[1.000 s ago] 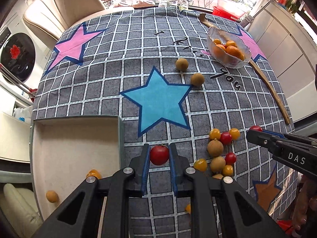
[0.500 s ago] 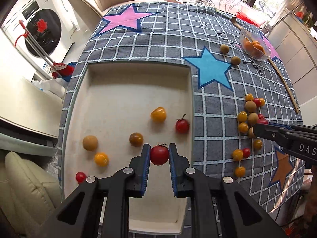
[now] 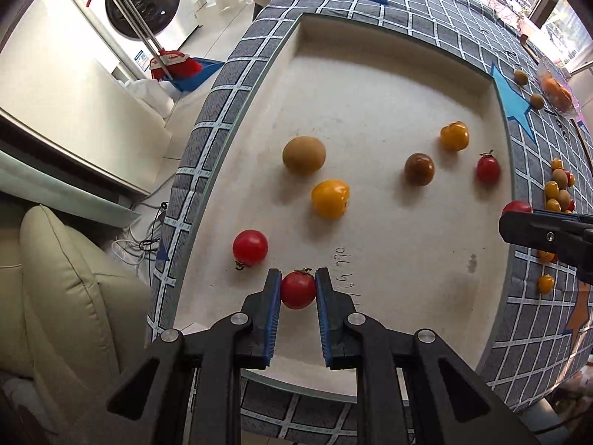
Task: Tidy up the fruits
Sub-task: 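Grasp a red cherry tomato with the left gripper while the right carries its tomato to the tray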
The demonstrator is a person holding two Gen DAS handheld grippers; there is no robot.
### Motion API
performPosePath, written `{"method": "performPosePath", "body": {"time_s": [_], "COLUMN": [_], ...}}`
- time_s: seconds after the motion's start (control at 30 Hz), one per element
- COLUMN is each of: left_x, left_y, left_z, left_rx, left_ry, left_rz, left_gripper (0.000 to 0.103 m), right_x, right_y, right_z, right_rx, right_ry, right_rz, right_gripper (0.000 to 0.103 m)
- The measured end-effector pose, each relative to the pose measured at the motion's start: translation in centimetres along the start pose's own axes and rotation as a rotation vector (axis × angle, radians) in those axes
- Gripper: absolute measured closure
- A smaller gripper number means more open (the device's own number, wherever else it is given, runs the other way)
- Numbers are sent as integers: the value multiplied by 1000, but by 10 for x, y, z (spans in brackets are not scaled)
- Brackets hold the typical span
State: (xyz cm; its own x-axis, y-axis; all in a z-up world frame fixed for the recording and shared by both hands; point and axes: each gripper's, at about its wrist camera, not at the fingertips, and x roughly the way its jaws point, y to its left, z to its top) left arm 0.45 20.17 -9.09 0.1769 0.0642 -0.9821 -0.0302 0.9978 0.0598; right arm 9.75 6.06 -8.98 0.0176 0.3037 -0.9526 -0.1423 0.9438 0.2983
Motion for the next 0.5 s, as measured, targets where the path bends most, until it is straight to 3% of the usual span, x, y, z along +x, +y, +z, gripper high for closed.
{"method": "performPosePath", "body": {"time_s": [0.37,0.5], "left_x": [11,10], "left_y": [-1,0], "left_z": [1,2], "left_rx": [-1,5], "left_ry": [0,1], "left_rz": [-12,-9], "left_gripper": [83,81], "right_x": [50,50], "right_y": [19,20], "right_z": [11,12], "right_rx": [-62,-72], "right_ry": [104,96], "right_rz": [-64,-69], "right_gripper": [80,79]}}
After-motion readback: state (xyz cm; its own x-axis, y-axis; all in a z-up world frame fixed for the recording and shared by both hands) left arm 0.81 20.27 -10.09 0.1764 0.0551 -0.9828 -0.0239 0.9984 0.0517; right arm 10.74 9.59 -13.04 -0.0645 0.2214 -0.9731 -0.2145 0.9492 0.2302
